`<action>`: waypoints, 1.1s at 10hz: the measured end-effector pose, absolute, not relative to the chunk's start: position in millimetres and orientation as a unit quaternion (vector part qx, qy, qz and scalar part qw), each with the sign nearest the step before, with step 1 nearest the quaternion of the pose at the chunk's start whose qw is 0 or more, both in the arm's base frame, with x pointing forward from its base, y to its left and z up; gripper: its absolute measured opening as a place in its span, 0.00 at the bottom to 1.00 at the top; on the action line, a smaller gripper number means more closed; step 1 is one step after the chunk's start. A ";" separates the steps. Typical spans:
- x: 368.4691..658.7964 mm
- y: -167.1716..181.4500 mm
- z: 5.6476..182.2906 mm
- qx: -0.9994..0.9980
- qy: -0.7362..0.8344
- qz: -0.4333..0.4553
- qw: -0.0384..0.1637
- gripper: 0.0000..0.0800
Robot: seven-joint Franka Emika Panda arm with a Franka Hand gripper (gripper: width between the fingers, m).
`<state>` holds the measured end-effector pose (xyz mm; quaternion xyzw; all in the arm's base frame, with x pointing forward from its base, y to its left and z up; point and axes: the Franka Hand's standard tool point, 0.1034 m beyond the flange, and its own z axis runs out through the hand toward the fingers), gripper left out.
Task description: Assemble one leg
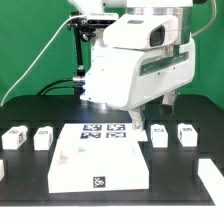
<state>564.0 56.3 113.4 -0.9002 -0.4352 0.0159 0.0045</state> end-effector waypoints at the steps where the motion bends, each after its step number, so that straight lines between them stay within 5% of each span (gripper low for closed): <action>1: 564.0 56.3 113.4 -0.900 -0.435 0.016 0.005 0.81; 8: 562.3 54.3 111.6 -0.898 -0.439 0.014 0.005 0.81; 11: 506.8 17.9 79.6 -0.858 -0.514 0.010 0.005 0.81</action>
Offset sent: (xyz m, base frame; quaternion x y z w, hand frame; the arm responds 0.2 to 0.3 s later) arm 0.0000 0.0000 0.0000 0.0000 0.0000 0.0000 1.0000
